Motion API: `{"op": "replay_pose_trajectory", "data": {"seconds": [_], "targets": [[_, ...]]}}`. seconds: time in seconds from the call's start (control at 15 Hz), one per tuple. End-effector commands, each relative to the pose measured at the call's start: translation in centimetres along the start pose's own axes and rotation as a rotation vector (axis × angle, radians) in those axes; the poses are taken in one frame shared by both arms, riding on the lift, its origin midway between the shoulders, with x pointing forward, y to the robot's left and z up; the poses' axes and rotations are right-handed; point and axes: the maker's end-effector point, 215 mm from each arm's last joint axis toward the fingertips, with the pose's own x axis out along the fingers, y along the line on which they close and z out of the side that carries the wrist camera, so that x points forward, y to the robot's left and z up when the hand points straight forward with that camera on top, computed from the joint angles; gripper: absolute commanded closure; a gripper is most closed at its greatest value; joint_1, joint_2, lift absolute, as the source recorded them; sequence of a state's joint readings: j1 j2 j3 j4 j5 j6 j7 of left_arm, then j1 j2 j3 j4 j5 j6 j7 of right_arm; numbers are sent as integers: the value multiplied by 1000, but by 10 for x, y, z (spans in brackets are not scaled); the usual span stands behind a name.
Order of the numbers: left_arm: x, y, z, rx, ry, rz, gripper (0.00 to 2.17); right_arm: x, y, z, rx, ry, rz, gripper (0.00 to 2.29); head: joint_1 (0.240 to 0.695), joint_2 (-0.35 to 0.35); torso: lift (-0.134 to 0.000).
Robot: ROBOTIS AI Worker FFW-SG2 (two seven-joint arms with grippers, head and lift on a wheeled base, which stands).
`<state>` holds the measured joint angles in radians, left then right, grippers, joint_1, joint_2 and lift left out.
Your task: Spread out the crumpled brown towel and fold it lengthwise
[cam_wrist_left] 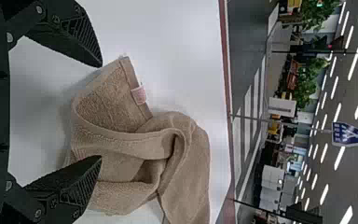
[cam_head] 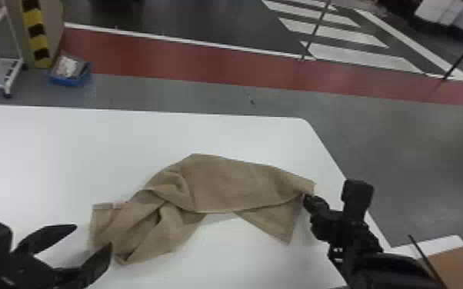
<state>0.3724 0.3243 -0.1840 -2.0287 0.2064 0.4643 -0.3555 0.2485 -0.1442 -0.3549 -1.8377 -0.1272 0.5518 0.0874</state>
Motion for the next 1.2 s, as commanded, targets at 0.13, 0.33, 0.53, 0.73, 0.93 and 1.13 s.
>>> {"op": "replay_pose_trajectory", "data": {"seconds": [0.13,0.33,0.53,0.73,0.93,1.13], "targets": [[0,-7,-1,-2,3,-34,488,0,1,2,0,-6,3,1652,695,-350,-123],[-2,-8,2,-10,-3,-49,1649,0,-2,2,3,-7,-4,1652,695,-350,-123],[-8,-3,4,-32,-5,-60,2071,-1,-4,9,3,-20,-5,1652,695,-350,-123],[-16,25,24,-22,-41,23,2071,1,6,42,-3,-68,14,1652,695,-350,-123],[-33,57,66,-21,-121,102,2071,10,46,94,-15,-79,107,1652,695,-345,-123],[-54,84,111,2,-204,172,2071,15,91,148,-36,-99,190,1652,695,-272,-123]]}}
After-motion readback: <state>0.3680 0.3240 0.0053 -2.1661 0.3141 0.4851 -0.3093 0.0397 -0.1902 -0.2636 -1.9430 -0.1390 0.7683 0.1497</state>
